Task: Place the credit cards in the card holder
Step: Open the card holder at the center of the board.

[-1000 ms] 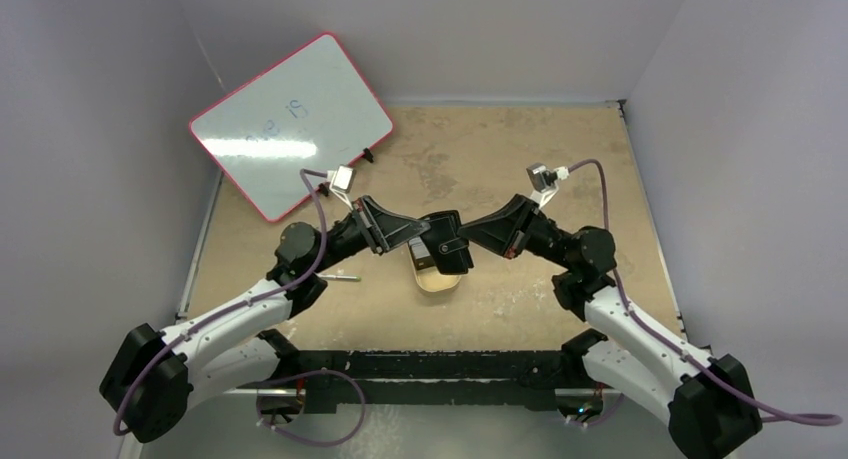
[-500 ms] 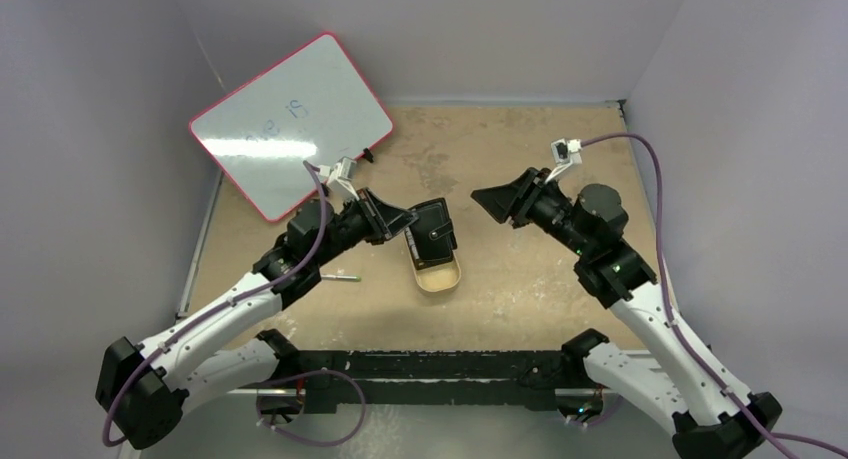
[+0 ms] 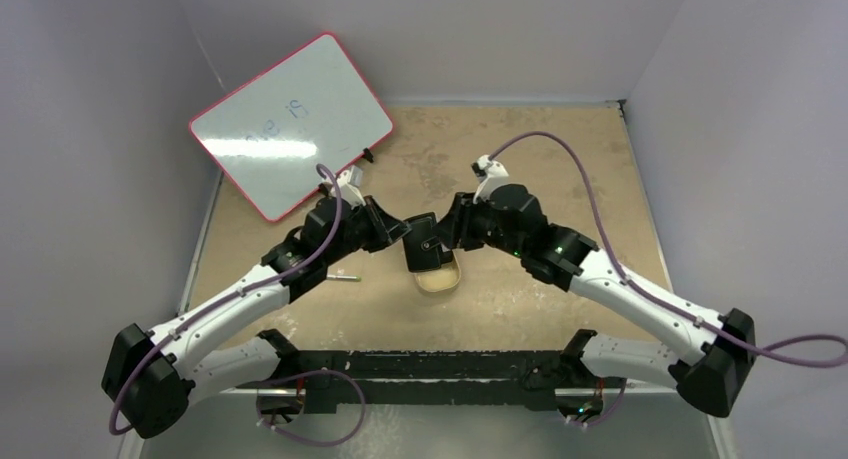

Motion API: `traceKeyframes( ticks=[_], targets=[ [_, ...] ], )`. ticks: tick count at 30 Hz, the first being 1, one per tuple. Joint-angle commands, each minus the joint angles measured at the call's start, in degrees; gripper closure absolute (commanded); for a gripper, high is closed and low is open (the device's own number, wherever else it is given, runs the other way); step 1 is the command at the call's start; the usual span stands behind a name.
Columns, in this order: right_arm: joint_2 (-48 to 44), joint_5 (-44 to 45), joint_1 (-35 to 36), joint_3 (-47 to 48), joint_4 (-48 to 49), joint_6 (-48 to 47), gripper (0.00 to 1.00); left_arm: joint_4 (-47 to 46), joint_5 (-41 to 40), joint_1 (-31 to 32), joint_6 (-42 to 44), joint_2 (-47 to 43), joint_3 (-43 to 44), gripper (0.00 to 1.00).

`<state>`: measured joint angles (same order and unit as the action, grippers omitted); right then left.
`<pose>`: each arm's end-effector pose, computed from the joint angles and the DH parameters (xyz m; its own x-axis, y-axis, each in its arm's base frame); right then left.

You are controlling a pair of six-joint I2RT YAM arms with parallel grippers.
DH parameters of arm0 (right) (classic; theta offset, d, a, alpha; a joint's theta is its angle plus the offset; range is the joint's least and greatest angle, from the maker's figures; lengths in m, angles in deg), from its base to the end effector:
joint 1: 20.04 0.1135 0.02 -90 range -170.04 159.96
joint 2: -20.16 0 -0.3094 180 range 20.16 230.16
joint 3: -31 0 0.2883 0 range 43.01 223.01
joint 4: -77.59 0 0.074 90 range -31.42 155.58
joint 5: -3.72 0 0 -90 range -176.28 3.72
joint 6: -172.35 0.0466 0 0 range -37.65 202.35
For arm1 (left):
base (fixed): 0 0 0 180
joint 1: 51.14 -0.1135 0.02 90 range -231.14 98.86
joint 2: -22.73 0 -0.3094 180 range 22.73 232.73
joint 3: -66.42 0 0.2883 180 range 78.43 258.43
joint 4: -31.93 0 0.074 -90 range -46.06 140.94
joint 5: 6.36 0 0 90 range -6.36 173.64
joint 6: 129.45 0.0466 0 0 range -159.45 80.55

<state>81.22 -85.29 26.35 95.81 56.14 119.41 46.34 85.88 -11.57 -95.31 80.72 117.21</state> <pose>0.1888 0.1970 0.3665 -0.5968 0.2471 -0.7634 -0.4423 0.6925 0.5699 0.1947 -0.1633 0.2953 -0.7093 -0.4867 -0.5099 0.1380 0.6135 -0.7776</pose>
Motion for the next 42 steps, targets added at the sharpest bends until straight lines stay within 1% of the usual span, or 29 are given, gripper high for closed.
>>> traceKeyframes(
  ticks=[1,9,16,19,30,42],
  targets=[
    [4.57,7.23,4.90,6.54,0.58,-0.11,0.56,-2.66,0.52,0.15,-1.21,0.35,2.95,1.00],
    [11.47,11.18,8.98,10.37,-1.88,0.64,0.54,-1.83,1.14,0.15,-1.76,-0.07,3.63,1.00],
    [15.71,14.41,10.66,11.18,-5.75,1.98,0.54,-1.47,1.01,0.14,-1.81,-0.10,3.59,1.00],
    [16.40,16.02,11.00,11.19,-7.30,2.37,0.56,-1.25,0.95,0.15,-1.58,-0.16,3.56,1.00],
    [18.21,16.98,11.19,10.73,-10.39,2.97,0.59,0.11,-0.92,0.14,-1.51,-0.75,3.40,1.00],
    [16.33,16.13,11.27,9.87,-10.86,3.53,0.58,0.95,-2.24,0.15,-0.21,0.03,3.56,1.00]
  ],
)
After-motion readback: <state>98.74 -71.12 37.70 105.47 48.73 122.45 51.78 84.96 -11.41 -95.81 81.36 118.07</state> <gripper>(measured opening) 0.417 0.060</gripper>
